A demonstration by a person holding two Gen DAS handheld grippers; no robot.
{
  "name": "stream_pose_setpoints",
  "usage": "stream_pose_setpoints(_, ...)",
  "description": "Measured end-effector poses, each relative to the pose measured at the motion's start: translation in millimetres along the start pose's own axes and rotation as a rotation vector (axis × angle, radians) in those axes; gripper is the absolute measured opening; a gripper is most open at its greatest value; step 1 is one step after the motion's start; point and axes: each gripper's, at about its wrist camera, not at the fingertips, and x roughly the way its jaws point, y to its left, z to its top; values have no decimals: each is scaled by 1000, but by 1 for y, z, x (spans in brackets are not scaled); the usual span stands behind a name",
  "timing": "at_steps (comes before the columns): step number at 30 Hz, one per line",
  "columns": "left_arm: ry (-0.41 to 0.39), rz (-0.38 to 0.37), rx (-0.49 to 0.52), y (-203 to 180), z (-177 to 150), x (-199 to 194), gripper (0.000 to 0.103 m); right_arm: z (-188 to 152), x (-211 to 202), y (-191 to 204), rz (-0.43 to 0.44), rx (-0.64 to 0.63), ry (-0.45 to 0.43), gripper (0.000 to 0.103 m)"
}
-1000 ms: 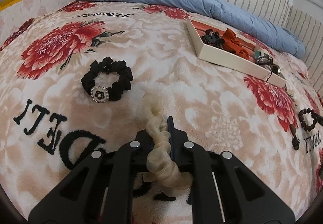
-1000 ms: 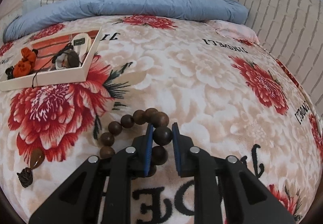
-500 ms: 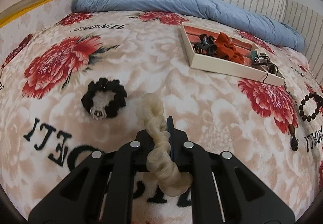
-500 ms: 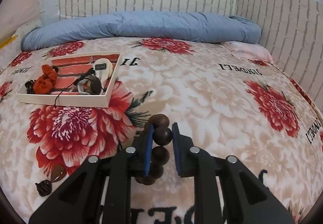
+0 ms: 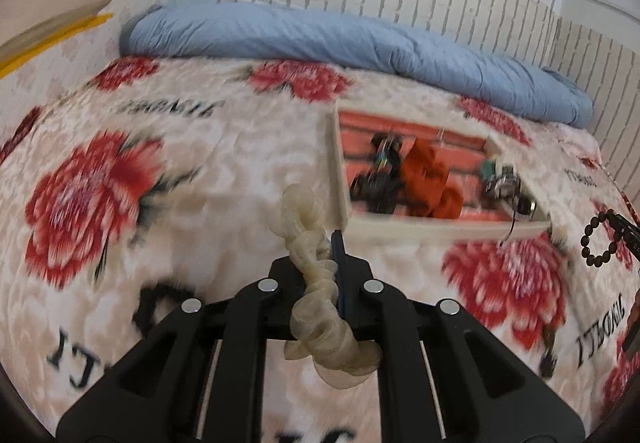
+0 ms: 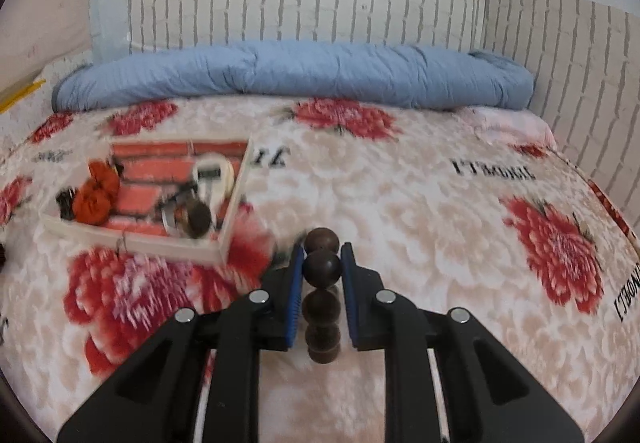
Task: Organize jewelry
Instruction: 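Carry the cream scrunchie and wooden bead bracelet over the tray, then lower both items into the tray and open both tools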
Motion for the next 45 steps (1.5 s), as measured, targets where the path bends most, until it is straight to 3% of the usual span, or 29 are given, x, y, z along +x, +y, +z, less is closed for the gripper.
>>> stream_pose_setpoints(9,-101,-52,18,-41,80,38,9,65,14,34,95,49,-125,19)
stream_pose_setpoints(17,-79,-111,45,-73,122,102,9,96,72,78,157,10,-138,19)
stream_pose_setpoints(29,26,-115,91,-97,148,187,9,119,152,125,237,-2,-84,19)
stream_pose_setpoints(35,63,-70,153,-104,144,219,10,107,195,147,224,-46,-6,19)
stream_pose_setpoints(45,121,-13,175,-98,137,231,16,100,208,136,152,-44,69,19)
